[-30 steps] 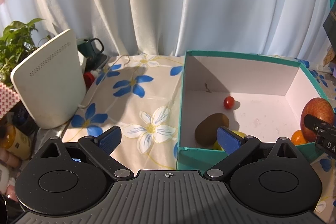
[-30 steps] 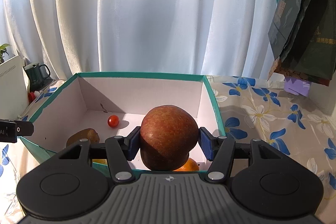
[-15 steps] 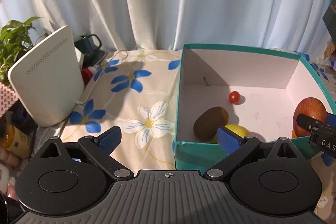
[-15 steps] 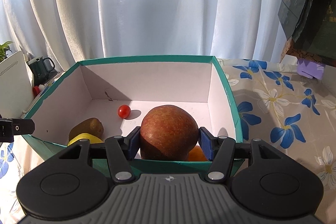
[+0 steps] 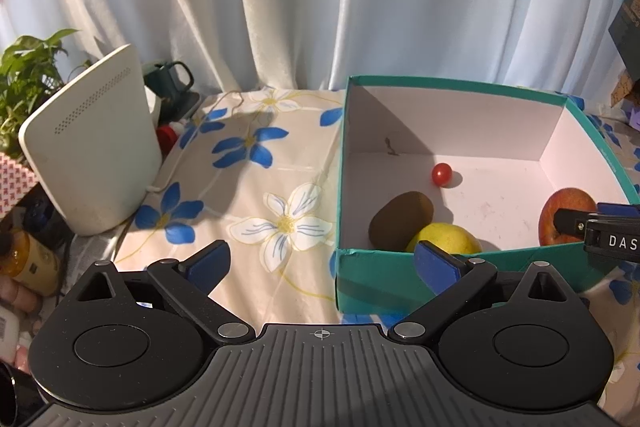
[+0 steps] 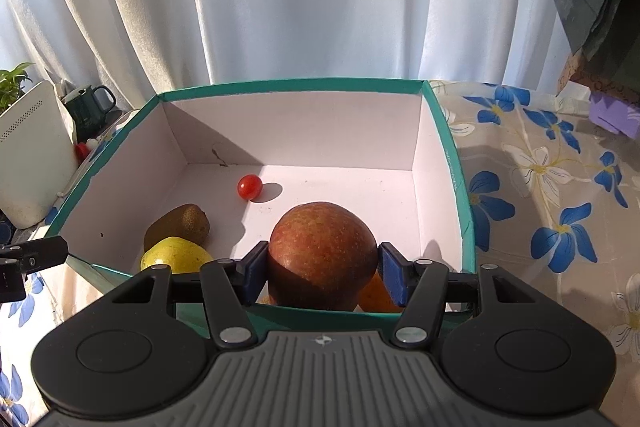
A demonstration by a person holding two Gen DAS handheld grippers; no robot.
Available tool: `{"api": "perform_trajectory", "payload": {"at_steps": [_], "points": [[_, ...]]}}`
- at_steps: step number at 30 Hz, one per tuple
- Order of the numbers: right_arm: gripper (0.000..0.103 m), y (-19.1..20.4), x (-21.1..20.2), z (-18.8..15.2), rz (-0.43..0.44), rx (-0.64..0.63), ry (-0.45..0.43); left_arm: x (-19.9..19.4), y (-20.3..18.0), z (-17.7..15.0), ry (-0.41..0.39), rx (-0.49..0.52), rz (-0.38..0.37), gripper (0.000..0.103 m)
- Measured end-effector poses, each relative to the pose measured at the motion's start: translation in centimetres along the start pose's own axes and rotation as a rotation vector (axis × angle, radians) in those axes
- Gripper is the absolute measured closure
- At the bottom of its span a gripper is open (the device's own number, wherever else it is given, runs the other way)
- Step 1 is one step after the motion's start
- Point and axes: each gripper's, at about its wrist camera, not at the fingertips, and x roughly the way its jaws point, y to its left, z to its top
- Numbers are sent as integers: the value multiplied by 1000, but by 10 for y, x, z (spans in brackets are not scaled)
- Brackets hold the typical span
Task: Organize fruits
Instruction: 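Lower the red apple into the box and open the right tool, then move the left tool to the green pear on the cloth and grasp it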
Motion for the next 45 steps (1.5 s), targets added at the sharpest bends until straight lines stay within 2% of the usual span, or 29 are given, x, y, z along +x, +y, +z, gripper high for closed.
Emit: {"api": "perform_trajectory", "payload": {"at_steps": [6,9,11,13,18,22,29,31,34,38,45], "points": [[49,7,6,5,-31,-32,53,-3,-2,-4,2,22,-13,2],[49,9,1,4,-22,-45,25,-5,-1,-8,2,36,-48,2],[43,10,-9,3,-14,-41,-23,-6,-3,-12,5,57,-89,2],[23,11,-22,1,-30,-39,-83,-7,-8,-17,7,90,-125,2],[0,9,-71,-11,-86,-32,-280,-9,-20,-33,24,181,-225,2],[0,9,-106,-31,-126,-48,-401,-11,-33,-49,43,267,-294,2],[0,5,-134,-68,-167,14,-478,-16,-51,-73,60,383,-354,2],[0,6,-136,-74,-192,5,-476,-18,-53,-77,58,406,-362,2],[0,11,-134,-82,-212,-18,-410,-26,-52,-80,38,410,-392,2],[0,12,-132,-92,-182,18,-359,-29,-49,-82,42,387,-444,2],[0,8,-137,-103,-201,94,-340,-25,-54,-78,68,337,-489,2]]}}
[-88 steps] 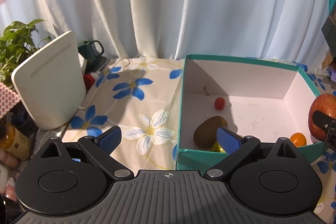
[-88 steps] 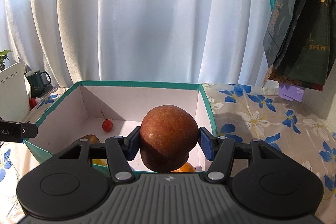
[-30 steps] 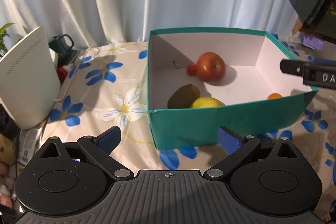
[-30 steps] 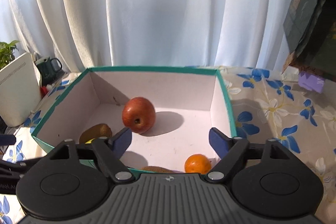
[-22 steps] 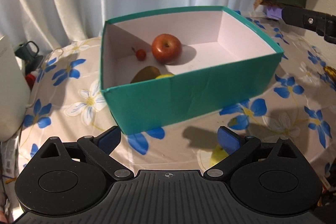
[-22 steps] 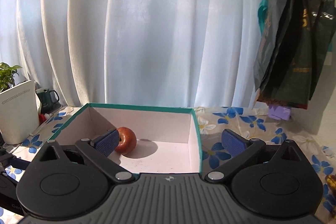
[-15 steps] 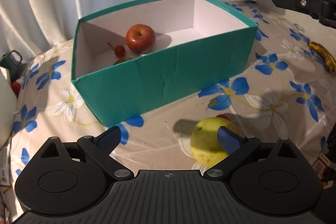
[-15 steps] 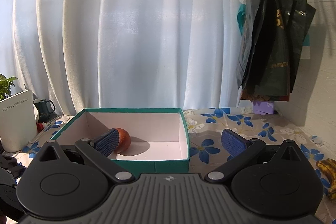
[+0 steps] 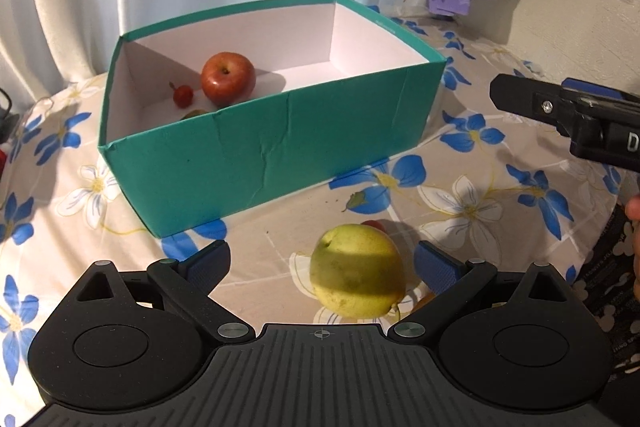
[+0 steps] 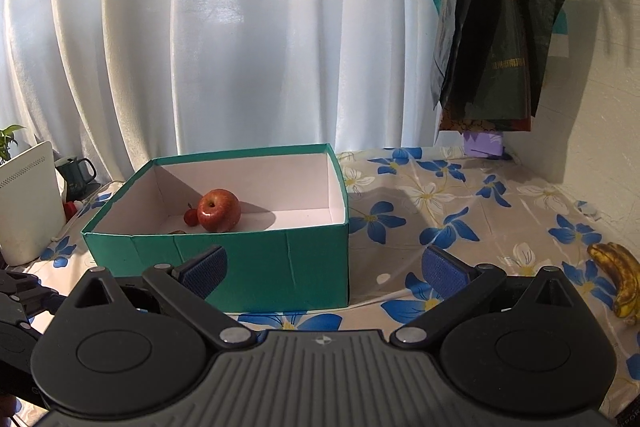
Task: Organize fruits
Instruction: 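Move the left tool to the green pear on the cloth and grasp it, then grasp the large green-red apple with the right tool while the left tool holds the pear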
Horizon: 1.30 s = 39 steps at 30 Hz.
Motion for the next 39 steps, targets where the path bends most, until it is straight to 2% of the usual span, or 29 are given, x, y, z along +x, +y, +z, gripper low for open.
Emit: {"api": "perform_trajectory", "payload": {"at_steps": [5,11,16,17,19,21,24,30,39], "points": [[0,0,-5,-5,-5,4,13,15,1,8,44,-65,-67,2],[0,-8,-8,-7,-24,20,21,37,2,9,129,-117,-51,2],[0,-15,-6,-9,-41,41,40,49,-5,10,168,-87,-18,3],[0,-17,-5,-10,-41,45,44,52,-6,10,179,-85,-12,5],[0,-18,-4,-11,-42,47,47,59,-5,11,211,-90,-5,14],[0,-20,-2,-11,-42,49,48,64,-5,10,234,-99,-18,17],[0,-22,0,-11,-43,58,55,68,-7,9,243,-89,-14,18],[0,-26,5,-12,-44,70,69,70,-8,11,248,-94,-51,32],[0,-20,3,-13,-45,46,66,66,-4,11,230,-111,-46,33]]}}
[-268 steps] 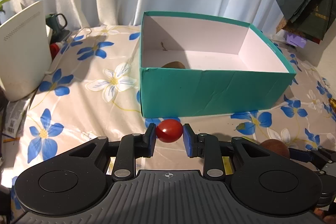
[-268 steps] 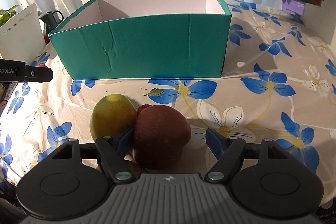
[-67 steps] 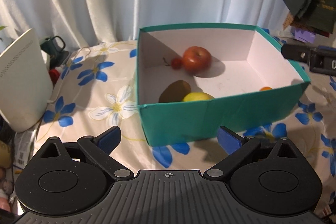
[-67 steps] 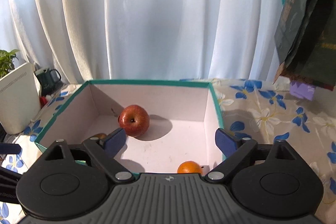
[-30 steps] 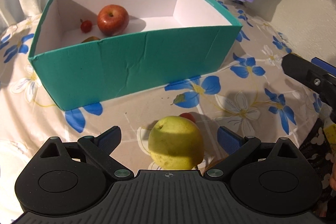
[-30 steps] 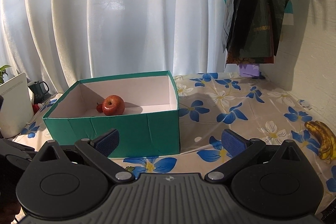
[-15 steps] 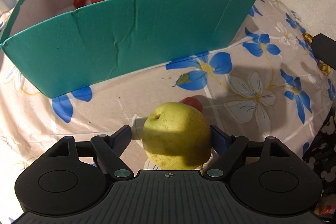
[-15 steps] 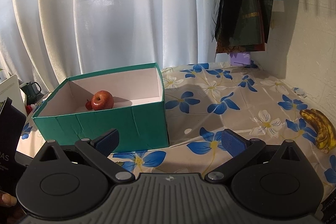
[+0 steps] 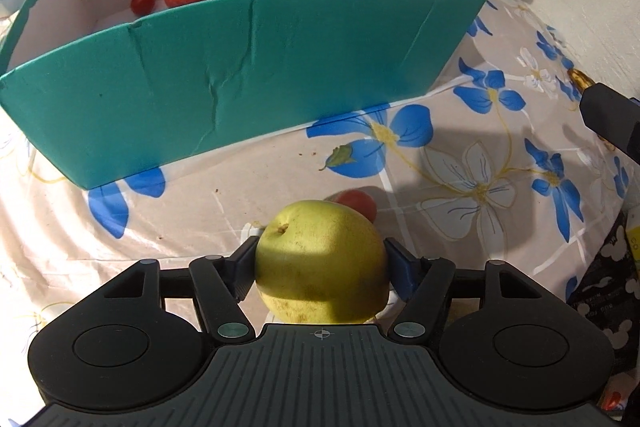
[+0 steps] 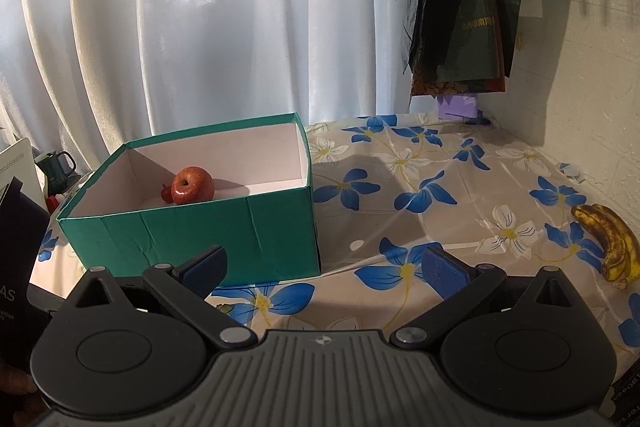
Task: Organize fruits
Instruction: 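Grasp the large green-red apple with the right tool while the left tool holds the pear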
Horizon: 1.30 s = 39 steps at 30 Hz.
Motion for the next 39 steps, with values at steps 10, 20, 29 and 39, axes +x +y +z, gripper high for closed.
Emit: {"api": "perform_trajectory", "payload": {"at_steps": [10,20,29,39], "points": [[0,23,-16,-6,25,-117,-78,-53,18,-5,-168,-58,89,33],[0,53,-23,-28,185,-231,8,-72,36,-19,-204,-106,123,33],[7,65,-21,-52,257,-206,175,-84,39,-31,-225,-111,127,33],[13,70,0,-77,251,-214,304,-88,40,-36,-224,-117,129,33]]}}
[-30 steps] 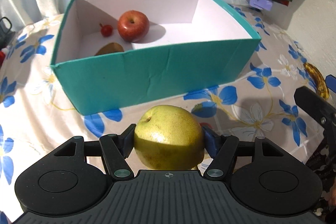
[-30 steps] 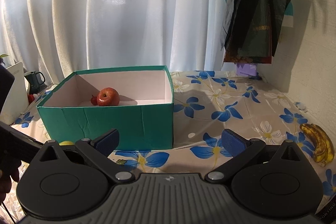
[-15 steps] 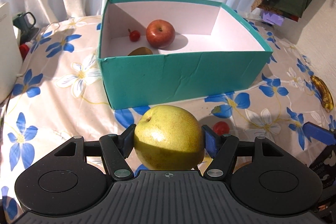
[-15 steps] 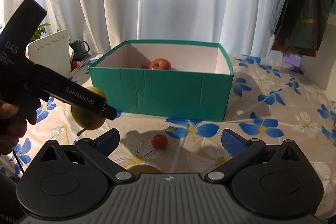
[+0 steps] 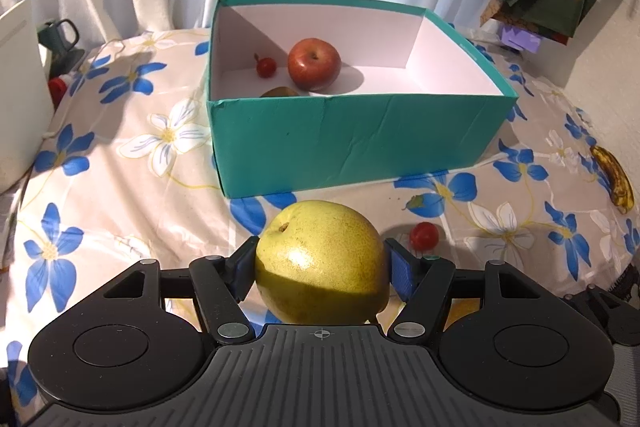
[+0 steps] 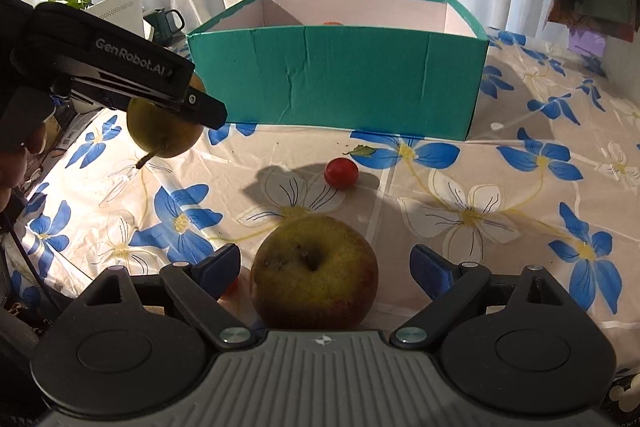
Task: Organize fruits
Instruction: 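Grasp the large green-red apple with the right tool while the left tool holds the pear, then carry the pear into the box and open the left tool while the right tool carries the apple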
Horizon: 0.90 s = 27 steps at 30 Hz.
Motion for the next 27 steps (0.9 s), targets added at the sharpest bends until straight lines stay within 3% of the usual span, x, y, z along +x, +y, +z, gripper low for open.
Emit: {"api": "perform_trajectory", "payload": {"at_steps": [6,15,27], "points": [[27,1,19,-4,18,1,50,0,0,1,0,3,8,33],[31,5,30,-3,1,-31,57,1,0,6,-1,6,16,33],[31,-20,-7,43,-93,26,-139,-18,-18,48,-128,67,59,33]]}}
